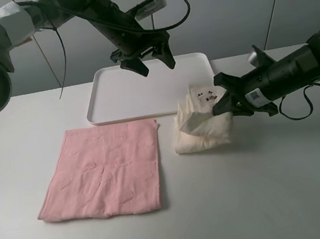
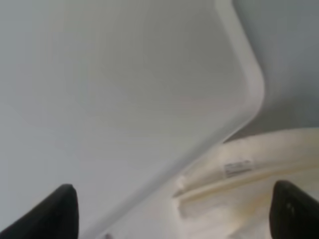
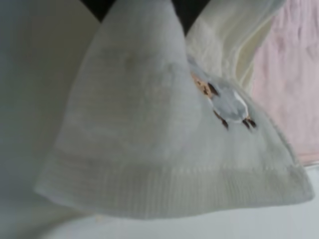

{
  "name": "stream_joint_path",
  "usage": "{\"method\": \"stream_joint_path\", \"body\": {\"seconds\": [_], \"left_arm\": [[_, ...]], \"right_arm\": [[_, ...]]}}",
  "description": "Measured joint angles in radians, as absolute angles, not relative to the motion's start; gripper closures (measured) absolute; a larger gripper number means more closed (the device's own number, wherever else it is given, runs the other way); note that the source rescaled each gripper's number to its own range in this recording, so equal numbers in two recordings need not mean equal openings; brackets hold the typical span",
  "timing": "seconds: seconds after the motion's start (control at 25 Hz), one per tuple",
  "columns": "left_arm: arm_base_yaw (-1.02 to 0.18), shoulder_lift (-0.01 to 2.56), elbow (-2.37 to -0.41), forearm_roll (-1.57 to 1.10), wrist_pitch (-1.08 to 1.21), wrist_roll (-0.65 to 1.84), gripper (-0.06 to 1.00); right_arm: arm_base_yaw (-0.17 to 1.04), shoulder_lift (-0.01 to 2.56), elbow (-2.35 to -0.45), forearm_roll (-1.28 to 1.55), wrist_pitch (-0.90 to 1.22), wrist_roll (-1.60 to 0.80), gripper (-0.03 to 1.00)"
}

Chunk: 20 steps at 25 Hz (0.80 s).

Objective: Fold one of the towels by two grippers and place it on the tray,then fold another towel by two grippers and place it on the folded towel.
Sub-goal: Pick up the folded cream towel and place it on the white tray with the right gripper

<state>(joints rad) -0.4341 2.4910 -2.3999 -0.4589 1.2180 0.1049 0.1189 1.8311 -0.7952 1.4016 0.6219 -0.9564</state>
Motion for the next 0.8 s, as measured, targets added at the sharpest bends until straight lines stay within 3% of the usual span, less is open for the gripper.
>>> {"method": "stream_joint_path", "body": {"seconds": [0.4,0.8], "left_arm": [[-0.369,2.155,-1.995,-0.353,1.214,0.288,-0.04],[-0.230,1.848,-1.573,-0.427,1.067,0.441,-0.04]], "right_arm": [[0.119,1.839,-1.241,1.051,0.823,-0.599,0.87],[0.146,2.131,-1.667,1.181,1.022,-0.505,0.87]]}}
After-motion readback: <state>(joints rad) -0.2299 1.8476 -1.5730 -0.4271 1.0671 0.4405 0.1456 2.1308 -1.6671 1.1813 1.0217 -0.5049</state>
